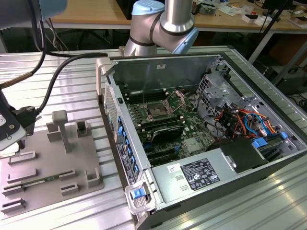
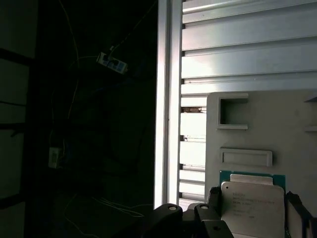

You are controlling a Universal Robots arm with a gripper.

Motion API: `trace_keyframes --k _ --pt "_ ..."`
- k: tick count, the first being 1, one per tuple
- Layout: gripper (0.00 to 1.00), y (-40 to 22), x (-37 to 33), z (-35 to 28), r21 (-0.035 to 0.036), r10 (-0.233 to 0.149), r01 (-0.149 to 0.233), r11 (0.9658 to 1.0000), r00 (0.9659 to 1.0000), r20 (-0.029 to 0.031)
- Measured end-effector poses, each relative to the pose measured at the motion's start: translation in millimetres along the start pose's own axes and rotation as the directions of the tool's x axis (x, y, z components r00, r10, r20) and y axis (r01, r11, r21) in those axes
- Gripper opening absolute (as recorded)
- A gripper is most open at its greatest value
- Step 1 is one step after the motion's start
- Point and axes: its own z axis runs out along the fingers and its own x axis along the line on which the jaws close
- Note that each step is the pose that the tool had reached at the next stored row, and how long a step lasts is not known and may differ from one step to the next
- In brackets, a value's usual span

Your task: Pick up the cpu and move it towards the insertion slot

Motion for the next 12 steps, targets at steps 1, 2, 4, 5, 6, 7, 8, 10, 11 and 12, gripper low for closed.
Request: trace_keyframes --k 1,2,4,5,6,7,8,10,11,12 --pt "0.55 0.1 0.0 -1.2 0.0000 0.000 0.000 1.0000 1.0000 0.0001" --pt "0.55 0.1 0.1 -3.0 0.0000 0.000 0.000 1.0000 1.0000 0.0000" --pt "0.55 0.3 0.1 -7.7 0.0000 0.000 0.000 1.0000 1.0000 0.0001" --pt "0.55 0.4 0.2 -9.8 0.0000 0.000 0.000 1.0000 1.0000 0.0000" --pt "0.55 0.4 0.2 -11.6 0.0000 0.000 0.000 1.0000 1.0000 0.0000" --pt "0.55 0.5 0.3 -13.4 0.0000 0.000 0.000 1.0000 1.0000 -0.0001" --pt "0.55 0.5 0.3 -14.2 0.0000 0.000 0.000 1.0000 1.0000 0.0000" --pt "0.55 0.8 0.4 -19.6 0.0000 0.000 0.000 1.0000 1.0000 0.0000" --pt "0.55 0.8 0.4 -21.1 0.0000 0.000 0.000 1.0000 1.0000 0.0000" --pt "0.55 0.9 0.4 -22.0 -0.0001 0.000 0.000 1.0000 1.0000 0.0000"
